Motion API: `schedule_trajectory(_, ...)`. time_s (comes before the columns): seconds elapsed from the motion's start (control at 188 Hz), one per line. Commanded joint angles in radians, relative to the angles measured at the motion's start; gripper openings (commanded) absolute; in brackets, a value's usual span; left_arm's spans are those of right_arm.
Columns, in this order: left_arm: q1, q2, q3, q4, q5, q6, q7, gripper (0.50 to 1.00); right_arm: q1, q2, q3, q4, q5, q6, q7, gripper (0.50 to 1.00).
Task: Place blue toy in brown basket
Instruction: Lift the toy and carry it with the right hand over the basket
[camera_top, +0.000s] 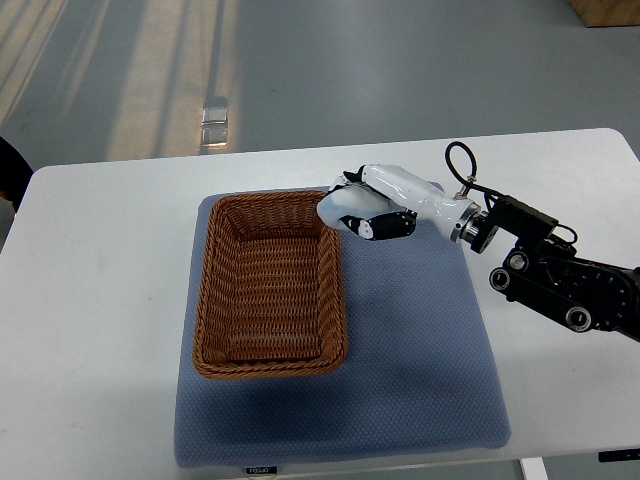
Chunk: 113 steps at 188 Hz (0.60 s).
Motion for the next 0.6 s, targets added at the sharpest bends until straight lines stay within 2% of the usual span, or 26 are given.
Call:
schedule_trajectory(0.0, 0.0, 0.0, 0.0, 0.0, 0.0, 0.0, 0.0, 1.0, 0.025, 0.043, -0.012, -0.001, 0.0, 0.004, 0.0, 0.529)
schedule_trajectory(0.123, 0.0, 0.0, 0.0, 0.0, 0.0, 0.0, 0.0, 1.0, 0.058, 0.089, -0.018, -0.01, 0.0, 0.008, 0.0, 0.541)
schedule_trajectory(0.245, 0.0, 0.0, 0.0, 0.0, 0.0, -0.002, 0.0, 1.0, 0.062, 0.13, -0.021, -0.013, -0.002, 0.061, -0.001, 0.564)
schedule_trajectory(0.4, 0.0, 0.0, 0.002, 0.0, 0.0, -0.001, 0.0, 1.0, 0.078, 0.168, -0.066, -0.044, -0.006, 0.117, -0.003, 0.645)
schedule_trajectory(0.597, 0.0, 0.0, 0.005, 0.0, 0.0, 0.0, 0.0, 1.0, 0.074, 0.193, -0.092, -0.076, -0.006, 0.117, -0.007, 0.748)
